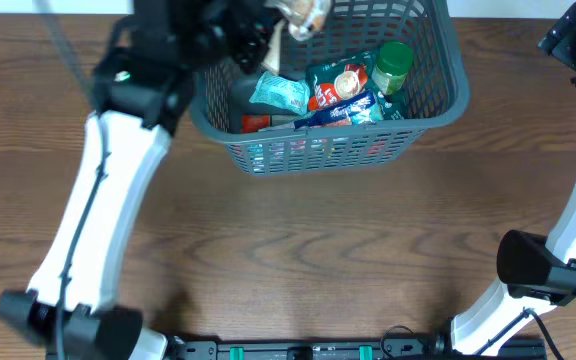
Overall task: Pack container
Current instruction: 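Carry the mushroom bag with the left gripper into the basket, release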
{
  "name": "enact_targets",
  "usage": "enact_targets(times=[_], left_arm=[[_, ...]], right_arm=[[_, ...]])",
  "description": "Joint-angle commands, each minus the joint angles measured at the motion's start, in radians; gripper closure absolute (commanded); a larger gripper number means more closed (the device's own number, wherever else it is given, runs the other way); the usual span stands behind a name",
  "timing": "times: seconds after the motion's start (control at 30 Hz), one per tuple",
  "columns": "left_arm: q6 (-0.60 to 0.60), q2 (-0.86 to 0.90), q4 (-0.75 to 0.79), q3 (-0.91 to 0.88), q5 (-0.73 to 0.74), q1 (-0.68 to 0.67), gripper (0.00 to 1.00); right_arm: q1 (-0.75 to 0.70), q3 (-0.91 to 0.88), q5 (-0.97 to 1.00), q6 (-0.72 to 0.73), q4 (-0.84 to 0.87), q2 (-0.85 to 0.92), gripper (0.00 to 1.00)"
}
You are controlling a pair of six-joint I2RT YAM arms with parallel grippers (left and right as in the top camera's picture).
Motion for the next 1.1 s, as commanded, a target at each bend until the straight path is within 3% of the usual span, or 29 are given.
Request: enact_targets(times=[0.0, 0.3, 0.7, 0.73, 0.77, 0.8, 1.07], left_arm=[[0.032, 0.073, 0.005, 0.009, 0.010, -0.018, 0.94], [0.032, 0.213, -0.011, 0.009, 0.010, -0.027, 0.94], [0.031, 0.230, -0.052, 0.009, 0.010, -0.027, 0.92], [0.031, 0.230, -0.056, 0.009, 0.010, -0.027, 0.56], [0.031, 0.230, -0.060, 0.009, 0.010, -0.027, 0.14], [0.031, 0.230, -0.063, 0.009, 0.010, -0.027, 0.01], [0.021, 0.211, -0.066, 0.010, -0.020, -0.027, 0.02]], right_arm=[[-0.005, 0.004, 0.006, 0.018, -0.001, -0.008, 0.01], [-0.005, 0.004, 0.006, 0.018, -0.001, -0.008, 0.01], [-0.005, 0.004, 0.006, 0.018, -0.001, -0.008, 0.01], [-0.005, 0.004, 0.006, 0.018, -0.001, -0.008, 0.01], [-0.005, 0.004, 0.006, 0.018, -0.001, -0.008, 0.01], [-0.005, 0.004, 0.006, 0.018, -0.001, -0.008, 0.01], [-0.005, 0.004, 0.006, 0.018, -0.001, -0.008, 0.01]])
